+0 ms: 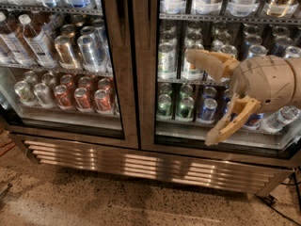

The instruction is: Open right fridge door

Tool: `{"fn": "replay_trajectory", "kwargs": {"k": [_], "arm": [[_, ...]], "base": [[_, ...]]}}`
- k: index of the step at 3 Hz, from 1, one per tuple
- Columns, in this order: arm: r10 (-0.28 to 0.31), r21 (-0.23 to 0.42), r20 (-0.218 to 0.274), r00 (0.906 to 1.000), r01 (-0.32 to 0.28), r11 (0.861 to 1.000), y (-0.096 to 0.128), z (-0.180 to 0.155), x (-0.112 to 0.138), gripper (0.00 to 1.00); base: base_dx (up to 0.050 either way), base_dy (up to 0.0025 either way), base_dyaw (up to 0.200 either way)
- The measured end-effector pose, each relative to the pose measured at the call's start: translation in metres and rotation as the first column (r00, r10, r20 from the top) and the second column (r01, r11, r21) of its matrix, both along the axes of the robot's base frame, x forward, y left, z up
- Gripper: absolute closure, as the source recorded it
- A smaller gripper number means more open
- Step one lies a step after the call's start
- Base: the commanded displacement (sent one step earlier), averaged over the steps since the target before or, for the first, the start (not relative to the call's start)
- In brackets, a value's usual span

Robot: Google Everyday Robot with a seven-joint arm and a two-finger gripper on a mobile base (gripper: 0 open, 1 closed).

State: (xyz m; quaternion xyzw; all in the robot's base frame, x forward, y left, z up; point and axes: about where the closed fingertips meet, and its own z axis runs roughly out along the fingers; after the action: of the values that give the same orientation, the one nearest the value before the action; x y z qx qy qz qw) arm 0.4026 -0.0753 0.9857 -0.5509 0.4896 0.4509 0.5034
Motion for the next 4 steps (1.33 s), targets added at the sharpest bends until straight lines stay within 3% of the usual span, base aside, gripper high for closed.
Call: {"fn": "replay_trajectory", "kwargs": {"k": [1,2,3,4], "arm": [[-0.008,-0.019,-0.054,0.9985,0.007,1.000,-0.0006,-0.0059,0.0041,0.00],[-0.008,-0.019,-0.054,0.9985,0.007,1.000,-0.0006,-0.0059,0.0041,0.00],[-0.008,-0.019,-0.054,0.9985,0.007,1.000,-0.0006,-0.0059,0.0041,0.00],[-0.008,-0.019,-0.054,0.9985,0.007,1.000,-0.0006,-0.0058,0.0042,0.00]], "base": [[0.000,0.00000,0.000],[0.045,0.00190,0.084],[0.000,-0.00003,-0.200],[0.000,0.00000,0.000]]}}
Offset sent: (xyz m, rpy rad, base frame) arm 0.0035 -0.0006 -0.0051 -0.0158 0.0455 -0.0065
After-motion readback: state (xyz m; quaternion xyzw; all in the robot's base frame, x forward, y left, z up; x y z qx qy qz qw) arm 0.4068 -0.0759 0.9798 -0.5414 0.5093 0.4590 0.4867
